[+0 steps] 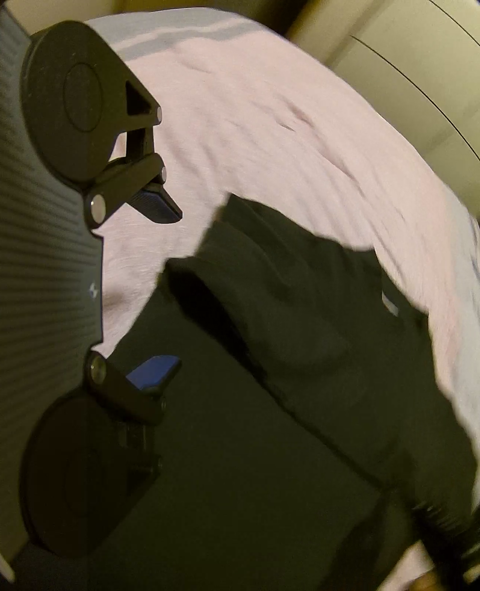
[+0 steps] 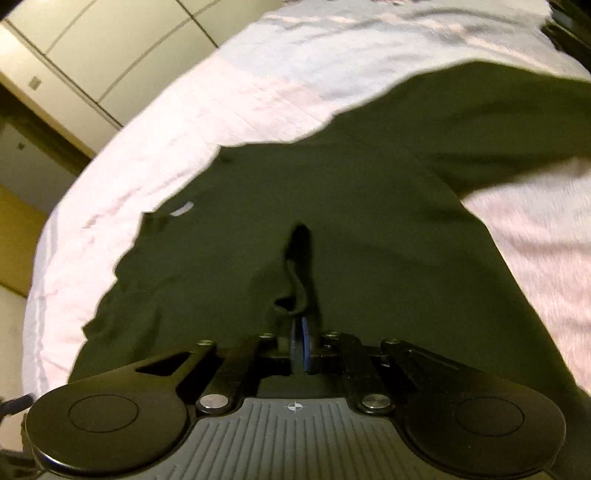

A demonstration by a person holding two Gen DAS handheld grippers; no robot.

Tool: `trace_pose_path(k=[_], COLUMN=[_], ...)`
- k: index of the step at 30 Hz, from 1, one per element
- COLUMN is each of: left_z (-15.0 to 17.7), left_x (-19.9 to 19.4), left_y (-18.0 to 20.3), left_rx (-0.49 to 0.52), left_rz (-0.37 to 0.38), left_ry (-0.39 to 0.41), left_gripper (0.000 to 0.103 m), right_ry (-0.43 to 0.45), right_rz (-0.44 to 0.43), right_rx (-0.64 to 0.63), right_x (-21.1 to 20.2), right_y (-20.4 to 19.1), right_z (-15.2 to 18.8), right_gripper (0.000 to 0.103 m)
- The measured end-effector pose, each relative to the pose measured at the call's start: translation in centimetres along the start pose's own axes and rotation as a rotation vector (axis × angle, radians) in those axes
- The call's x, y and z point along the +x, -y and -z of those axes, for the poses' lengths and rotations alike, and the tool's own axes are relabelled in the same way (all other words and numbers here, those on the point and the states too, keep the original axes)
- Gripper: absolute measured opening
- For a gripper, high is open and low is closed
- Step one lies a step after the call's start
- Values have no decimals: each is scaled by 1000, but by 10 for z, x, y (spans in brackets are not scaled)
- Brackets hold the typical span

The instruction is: Fold clothes

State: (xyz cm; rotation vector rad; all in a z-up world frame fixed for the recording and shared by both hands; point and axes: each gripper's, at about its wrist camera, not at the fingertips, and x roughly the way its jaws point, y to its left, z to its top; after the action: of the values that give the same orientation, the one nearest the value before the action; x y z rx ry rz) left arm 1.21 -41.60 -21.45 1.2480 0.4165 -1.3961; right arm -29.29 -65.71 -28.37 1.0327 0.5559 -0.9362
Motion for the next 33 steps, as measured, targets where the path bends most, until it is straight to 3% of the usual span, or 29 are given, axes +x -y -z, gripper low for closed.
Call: trace_pose_path(k=[2,3,5,8,9,10,11,12,14,17,19,25,33], left_z=[-3,-4,-7,-7,-6,-6,-6,-5,-5,-5,-6,-10,-2], left_x=[13,20,32,41,44,47,49,52,56,55,63,78,67], left_y=[7,10,16,18,19,19,20,20,21,22,25,24,19], left_rx=[87,131,213,245,250,255,261,266,273,261,247,177,161], left_rz=[0,1,1,-16,-22,-29,-36,-43,-56,-84,-88,-60,-35], left_ry=[11,17,27,12,6,0,-6,-12,-21,-18,-34,-93,-105], left_gripper=[76,76,76,76,76,75,75,75,75,75,72,40,37], right_ry=[3,3,-6,-30,-35,-39,-47,-57,-48,44,24,-37,-93], right_rz=[-16,-24,-33,-35,-32,-29,-23,-16,-12,-13,5,60,141], right_rx=[-6,-7,3,10,9,7,4,-1,-14,-41,-47,-63,-82], right_x=[4,6,13,20,22,24,24,22,12,-12,-8,5,13], right_y=[-2,-2,2,4,4,3,1,-1,-7,-12,-6,12,31], right_z=[-4,-5,-7,-8,-9,-9,-12,-16,-25,-40,-39,-36,-31], right_gripper=[47,71,72,71,69,42,22,9,7,7,7,7,8])
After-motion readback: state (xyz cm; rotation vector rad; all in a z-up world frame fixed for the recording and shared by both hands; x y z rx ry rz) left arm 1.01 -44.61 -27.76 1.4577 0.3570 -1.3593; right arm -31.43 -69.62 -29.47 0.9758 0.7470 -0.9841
